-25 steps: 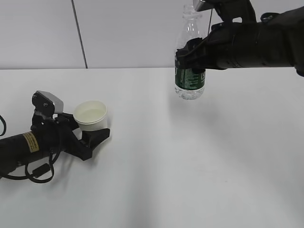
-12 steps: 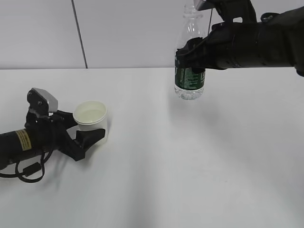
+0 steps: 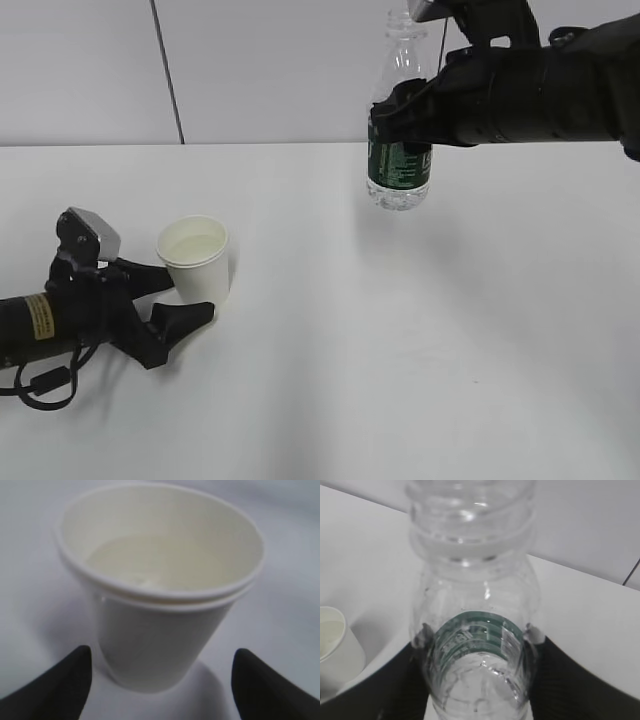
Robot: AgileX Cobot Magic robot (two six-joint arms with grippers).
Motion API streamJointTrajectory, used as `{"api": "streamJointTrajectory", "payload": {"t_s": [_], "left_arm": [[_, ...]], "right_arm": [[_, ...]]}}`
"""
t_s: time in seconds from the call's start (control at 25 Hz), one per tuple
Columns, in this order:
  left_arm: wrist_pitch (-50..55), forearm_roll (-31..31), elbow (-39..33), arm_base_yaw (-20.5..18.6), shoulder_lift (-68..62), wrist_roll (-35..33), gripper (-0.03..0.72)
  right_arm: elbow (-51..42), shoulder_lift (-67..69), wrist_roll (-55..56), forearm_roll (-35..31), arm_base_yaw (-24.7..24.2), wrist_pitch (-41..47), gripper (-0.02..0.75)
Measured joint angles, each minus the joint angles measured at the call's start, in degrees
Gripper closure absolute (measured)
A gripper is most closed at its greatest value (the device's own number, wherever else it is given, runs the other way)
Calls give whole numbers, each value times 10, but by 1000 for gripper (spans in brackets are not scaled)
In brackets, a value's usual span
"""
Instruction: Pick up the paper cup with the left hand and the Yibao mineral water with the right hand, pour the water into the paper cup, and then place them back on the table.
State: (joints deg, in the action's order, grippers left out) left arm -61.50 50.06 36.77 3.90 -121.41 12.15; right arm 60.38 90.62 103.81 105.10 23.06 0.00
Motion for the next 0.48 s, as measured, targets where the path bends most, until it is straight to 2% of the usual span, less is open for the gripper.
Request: {"api": "streamJointTrajectory", "payload": {"t_s": [0.24,0.48], "left_arm": [[0,-11,-12,-24,0,0,161],[16,4,-14,-51,14,0,161]], "right_arm": [[0,0,0,0,0,0,311],[0,0,0,0,0,3,311]]}}
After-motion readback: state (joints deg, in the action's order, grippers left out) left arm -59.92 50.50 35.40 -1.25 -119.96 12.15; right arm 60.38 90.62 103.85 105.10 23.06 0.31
